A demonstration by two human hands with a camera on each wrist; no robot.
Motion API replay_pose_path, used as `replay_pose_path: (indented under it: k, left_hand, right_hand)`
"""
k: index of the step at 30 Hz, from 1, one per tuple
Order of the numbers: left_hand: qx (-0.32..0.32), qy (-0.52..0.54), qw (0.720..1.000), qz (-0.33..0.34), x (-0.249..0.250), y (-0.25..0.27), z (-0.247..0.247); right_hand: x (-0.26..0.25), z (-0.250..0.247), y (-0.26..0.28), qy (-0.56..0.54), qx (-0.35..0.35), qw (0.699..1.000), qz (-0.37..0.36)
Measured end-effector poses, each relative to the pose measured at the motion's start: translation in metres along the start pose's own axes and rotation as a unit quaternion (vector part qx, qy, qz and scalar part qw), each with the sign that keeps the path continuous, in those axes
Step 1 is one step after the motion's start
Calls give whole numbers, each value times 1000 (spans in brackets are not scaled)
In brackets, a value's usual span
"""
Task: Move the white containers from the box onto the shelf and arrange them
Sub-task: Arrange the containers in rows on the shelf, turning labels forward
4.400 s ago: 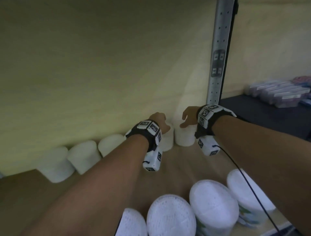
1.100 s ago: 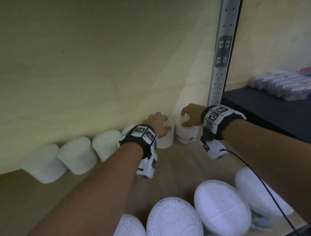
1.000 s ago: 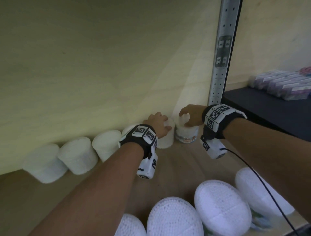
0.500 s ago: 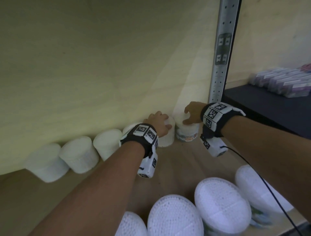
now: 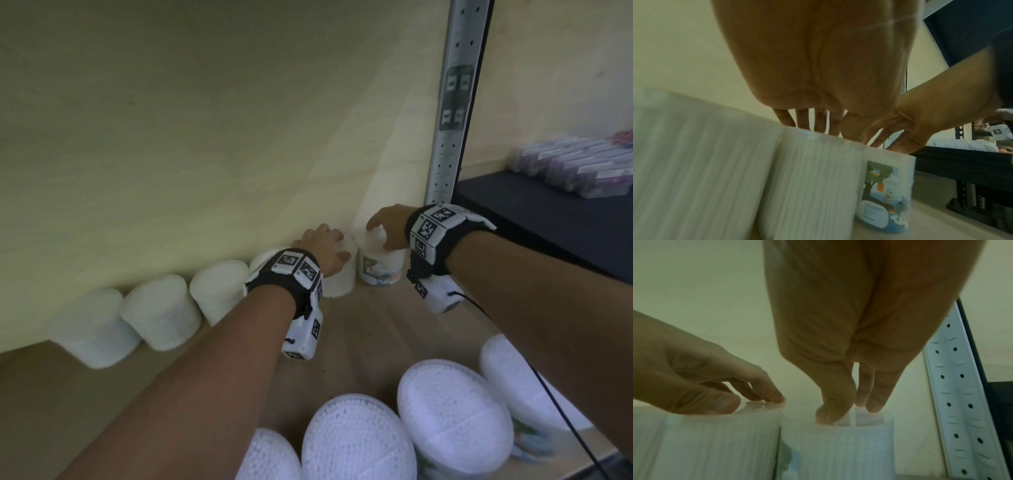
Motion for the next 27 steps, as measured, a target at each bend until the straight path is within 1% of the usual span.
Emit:
replay_pose_path:
  k: [6, 10, 13, 18, 20, 22, 24, 26, 27]
  left_hand:
    - [-12, -5, 1000, 1, 1, 0, -2]
    - [-27, 8, 1000, 13, 3, -3, -6]
    - [-38, 20, 999, 22, 4, -3, -10]
    - [-91, 20, 995, 30, 7, -5, -18]
    - [-95, 38, 994, 33, 10, -3, -22]
    - [-59, 69, 995, 30, 11, -2, -26]
    - [10, 79, 996, 27, 9, -2, -28]
    - [53, 46, 998, 7, 6, -4, -27]
    - [54, 21, 998, -9, 4, -5, -24]
  right_hand:
    - [2, 0, 1, -10, -1, 1000, -3]
    - [2, -1, 3, -18, -7, 1000, -6]
    - [1, -1, 4, -10, 1, 1000, -5]
    - [3, 1, 5, -21, 0, 1000, -6]
    - [4, 2, 4, -29, 2, 1000, -8]
    - [4, 3, 3, -31, 11, 999, -8]
    - [4, 3, 3, -33, 11, 999, -7]
    - [5, 3, 2, -40, 0, 999, -8]
    - [5, 3, 1, -41, -5, 999, -8]
Point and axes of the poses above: each hand's wrist, its own y-axis away from the middle knuckle, its own z-axis out of the palm, x = y × z, the point moved 3 cm from there along -y, towards the middle knuckle, and after that the axes turned 14 degrees about y, right-handed, at the moved point
